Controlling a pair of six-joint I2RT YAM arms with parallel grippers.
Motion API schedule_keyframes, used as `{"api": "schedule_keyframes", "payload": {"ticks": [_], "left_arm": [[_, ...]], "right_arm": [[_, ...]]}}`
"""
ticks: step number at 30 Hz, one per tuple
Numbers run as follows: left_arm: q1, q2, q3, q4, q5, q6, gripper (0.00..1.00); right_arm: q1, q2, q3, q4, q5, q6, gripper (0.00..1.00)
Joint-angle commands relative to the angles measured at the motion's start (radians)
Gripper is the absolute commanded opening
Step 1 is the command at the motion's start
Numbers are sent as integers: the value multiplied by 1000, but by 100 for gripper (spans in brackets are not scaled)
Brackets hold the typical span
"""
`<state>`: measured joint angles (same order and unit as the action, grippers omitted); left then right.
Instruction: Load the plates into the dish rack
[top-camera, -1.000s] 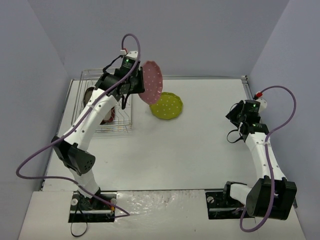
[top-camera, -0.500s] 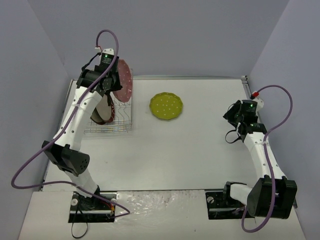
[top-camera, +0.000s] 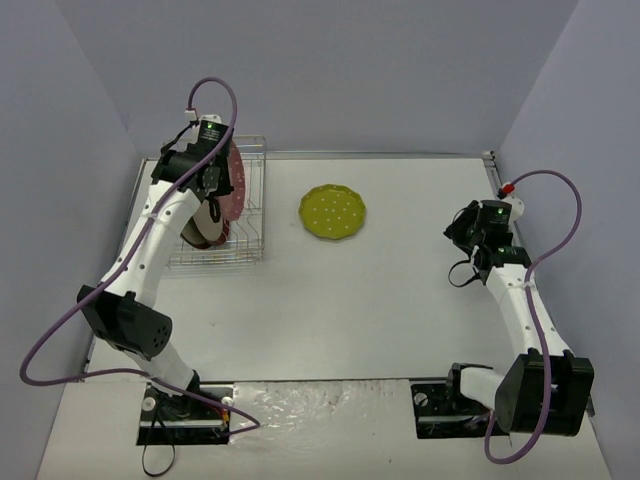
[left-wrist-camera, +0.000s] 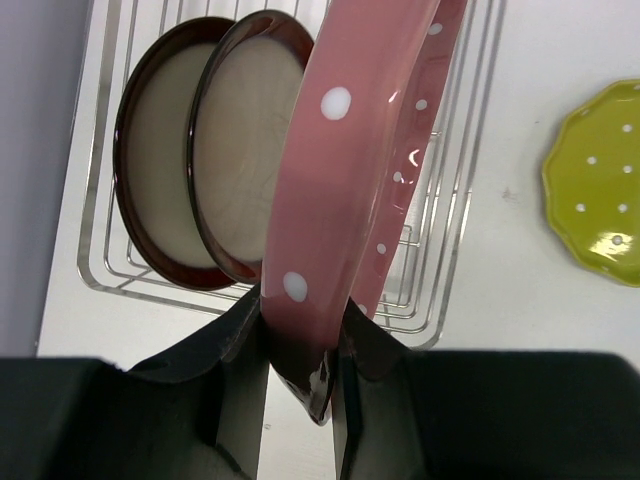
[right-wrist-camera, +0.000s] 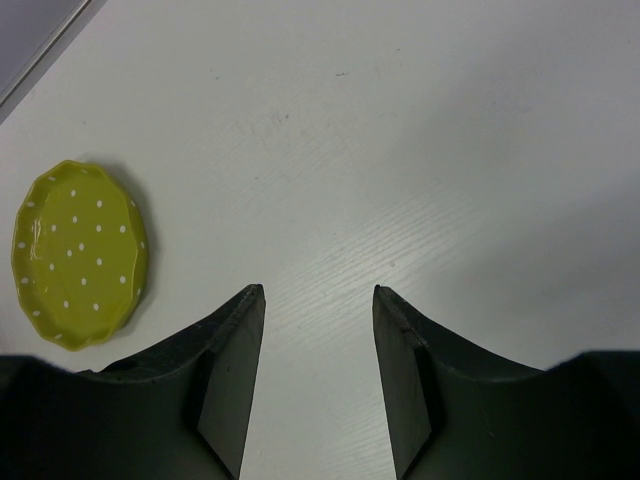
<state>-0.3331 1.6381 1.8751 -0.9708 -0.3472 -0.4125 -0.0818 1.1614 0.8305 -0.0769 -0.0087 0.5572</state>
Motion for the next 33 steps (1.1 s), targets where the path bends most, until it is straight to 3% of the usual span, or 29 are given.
{"api": "schedule_keyframes", "payload": {"ticks": [1, 33], "left_arm": [[24, -103, 0, 181, -57, 15, 0], [111, -59, -104, 275, -40, 15, 0]], "right_arm": [[13, 6, -4, 62, -5, 10, 44], [25, 10, -22, 68, 0, 11, 44]]}}
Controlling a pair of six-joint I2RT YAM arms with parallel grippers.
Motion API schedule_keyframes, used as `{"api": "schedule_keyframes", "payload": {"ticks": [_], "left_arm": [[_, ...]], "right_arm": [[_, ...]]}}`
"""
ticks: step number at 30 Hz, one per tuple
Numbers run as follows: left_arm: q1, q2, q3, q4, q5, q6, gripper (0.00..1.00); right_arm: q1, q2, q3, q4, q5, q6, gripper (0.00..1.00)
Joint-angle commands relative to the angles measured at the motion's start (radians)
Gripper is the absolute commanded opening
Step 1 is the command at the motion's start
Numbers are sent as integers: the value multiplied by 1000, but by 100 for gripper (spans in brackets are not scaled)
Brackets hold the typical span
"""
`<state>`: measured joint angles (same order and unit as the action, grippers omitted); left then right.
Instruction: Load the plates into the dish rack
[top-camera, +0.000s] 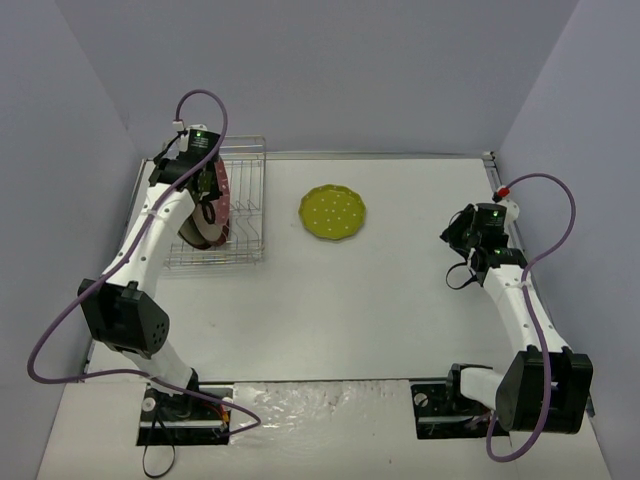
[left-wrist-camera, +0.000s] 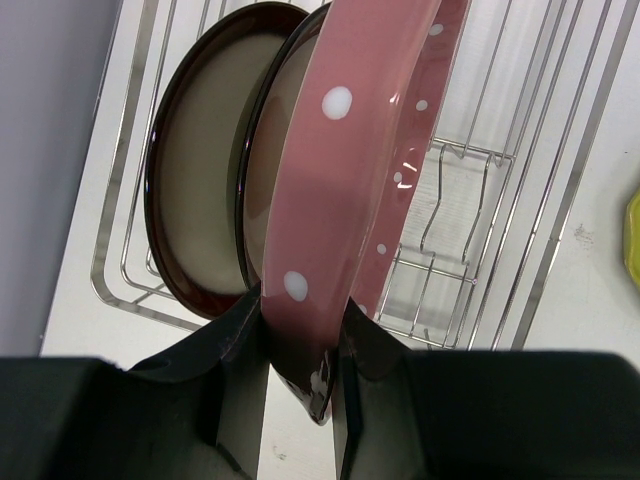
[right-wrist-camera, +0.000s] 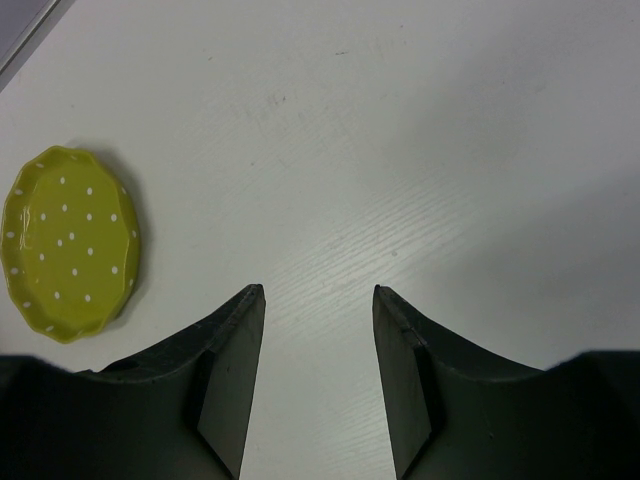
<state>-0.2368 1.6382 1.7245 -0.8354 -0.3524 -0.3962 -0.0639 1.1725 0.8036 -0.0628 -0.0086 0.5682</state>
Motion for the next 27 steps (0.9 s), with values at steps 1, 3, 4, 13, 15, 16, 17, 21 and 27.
{"api": "schedule_keyframes", "payload": {"ticks": [1, 3, 4, 13, 15, 16, 17, 21, 27], "left_arm": [[16, -57, 46, 140, -34, -1, 0], [19, -54, 46, 141, -34, -3, 0], [19, -52, 44, 142, -32, -2, 0], [28, -35, 43, 145, -33, 7, 0], [28, -33, 44, 144, -44, 8, 0], [29, -32, 44, 144, -48, 11, 0], [29, -30, 44, 144, -54, 16, 0], [30, -21, 44, 142, -76, 31, 0], [30, -11, 38, 142, -95, 40, 0]], "right_arm": [[7, -1, 5, 54, 0, 0, 44], [7, 0, 5, 54, 1, 1, 44], [7, 1, 5, 53, 2, 1, 44], [9, 9, 13, 53, 2, 1, 44], [9, 11, 14, 53, 3, 0, 44], [9, 12, 14, 54, 4, 1, 44], [9, 13, 15, 54, 3, 1, 44], [10, 15, 16, 53, 6, -1, 44], [15, 19, 11, 52, 6, 2, 44]]}}
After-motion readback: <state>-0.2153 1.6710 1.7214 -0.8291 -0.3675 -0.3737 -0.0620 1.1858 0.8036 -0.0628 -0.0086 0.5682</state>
